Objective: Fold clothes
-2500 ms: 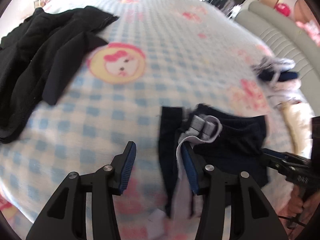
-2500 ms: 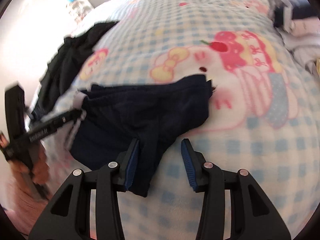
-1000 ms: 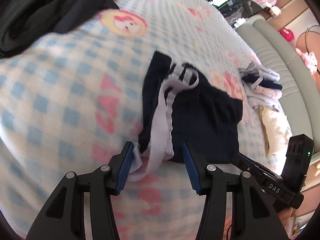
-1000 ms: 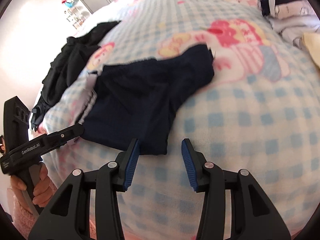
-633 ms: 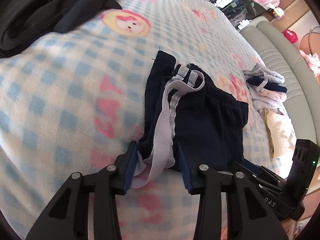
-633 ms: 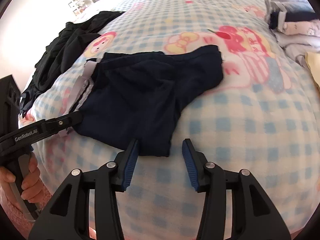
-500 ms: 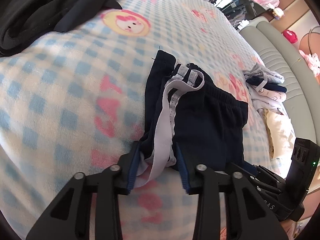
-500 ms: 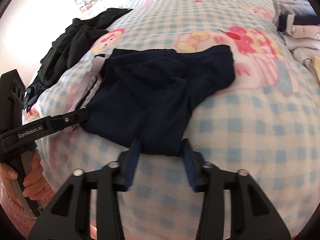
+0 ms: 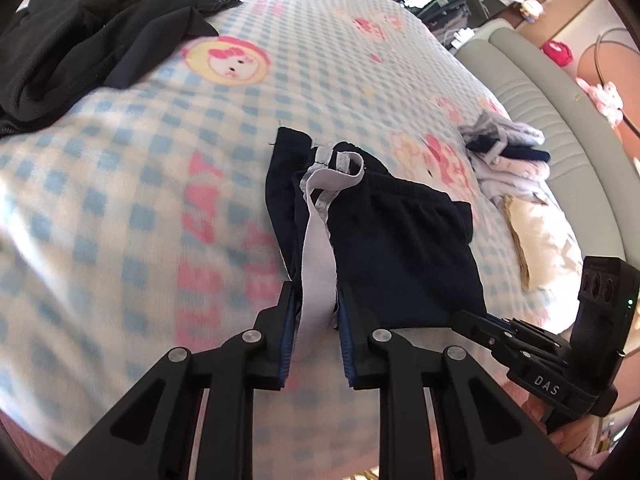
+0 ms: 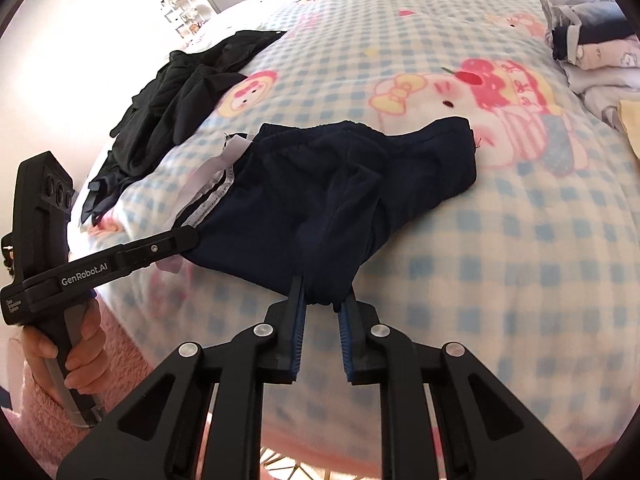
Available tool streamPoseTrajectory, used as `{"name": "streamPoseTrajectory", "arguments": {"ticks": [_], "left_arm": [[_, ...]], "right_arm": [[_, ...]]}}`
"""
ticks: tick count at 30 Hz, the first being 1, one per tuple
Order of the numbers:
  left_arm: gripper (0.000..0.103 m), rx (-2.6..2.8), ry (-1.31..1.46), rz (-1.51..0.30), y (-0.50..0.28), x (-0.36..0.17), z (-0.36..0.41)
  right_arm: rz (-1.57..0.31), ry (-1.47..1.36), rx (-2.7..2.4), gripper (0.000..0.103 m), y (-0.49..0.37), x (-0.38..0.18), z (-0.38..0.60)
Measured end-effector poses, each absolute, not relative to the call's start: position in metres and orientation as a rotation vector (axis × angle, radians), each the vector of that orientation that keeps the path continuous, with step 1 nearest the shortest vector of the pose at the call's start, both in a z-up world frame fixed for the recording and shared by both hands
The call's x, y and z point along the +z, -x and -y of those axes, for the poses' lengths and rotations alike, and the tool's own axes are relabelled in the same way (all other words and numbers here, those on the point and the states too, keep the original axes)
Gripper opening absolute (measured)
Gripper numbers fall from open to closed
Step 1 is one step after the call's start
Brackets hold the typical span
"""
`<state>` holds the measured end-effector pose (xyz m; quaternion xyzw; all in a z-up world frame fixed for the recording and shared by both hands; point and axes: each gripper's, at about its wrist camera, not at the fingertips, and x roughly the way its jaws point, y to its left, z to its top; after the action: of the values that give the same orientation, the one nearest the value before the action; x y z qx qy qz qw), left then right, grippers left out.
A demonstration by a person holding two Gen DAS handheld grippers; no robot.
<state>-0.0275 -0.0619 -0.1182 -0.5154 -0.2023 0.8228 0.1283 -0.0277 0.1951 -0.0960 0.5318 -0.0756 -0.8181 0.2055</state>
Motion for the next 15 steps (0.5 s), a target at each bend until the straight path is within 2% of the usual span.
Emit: {"name": "streamPoseTrajectory", "arguments": {"ticks": [5, 6, 7, 8, 11, 12, 14, 15], "left_arm": [[0.022, 2.329, 1.568, 0.575, 0.007, -0.129, 0.064], [0.026, 2.32, 1.584, 0.583, 0.005, -0.133, 0.067], [0.034, 2.31, 1.595, 0.606, 0.005, -0.137, 0.07], [0.037, 2.3, 1.6, 0.641, 0.005, -0.138, 0.074], [0.049, 2.305, 1.535, 0.708, 0.011, -0.131, 0.082], [0.052, 2.328, 1.512, 0.698, 0.014, -0.127, 0.082], [0.052, 2.363, 1.493, 0.642, 0.025, -0.123, 0.075], [0.052, 2.373, 1.508, 0.599, 0.032, -0.125, 0.069]], "right_arm": [[0.241, -1.541, -2.241, 0.018, 0.009, -0.104, -0.204], [0.257, -1.555, -2.23, 0.02, 0.006, -0.106, -0.207], [0.274, -1.569, -2.218, 0.02, 0.003, -0.109, -0.21], [0.288, -1.577, -2.213, 0.022, 0.001, -0.11, -0.213], [0.308, -1.549, -2.258, 0.03, 0.002, -0.096, -0.226], [0.311, -1.531, -2.276, 0.038, 0.004, -0.092, -0.229], [0.327, -1.497, -2.314, 0.052, 0.011, -0.083, -0.235], [0.332, -1.487, -2.319, 0.053, 0.017, -0.083, -0.235]]}}
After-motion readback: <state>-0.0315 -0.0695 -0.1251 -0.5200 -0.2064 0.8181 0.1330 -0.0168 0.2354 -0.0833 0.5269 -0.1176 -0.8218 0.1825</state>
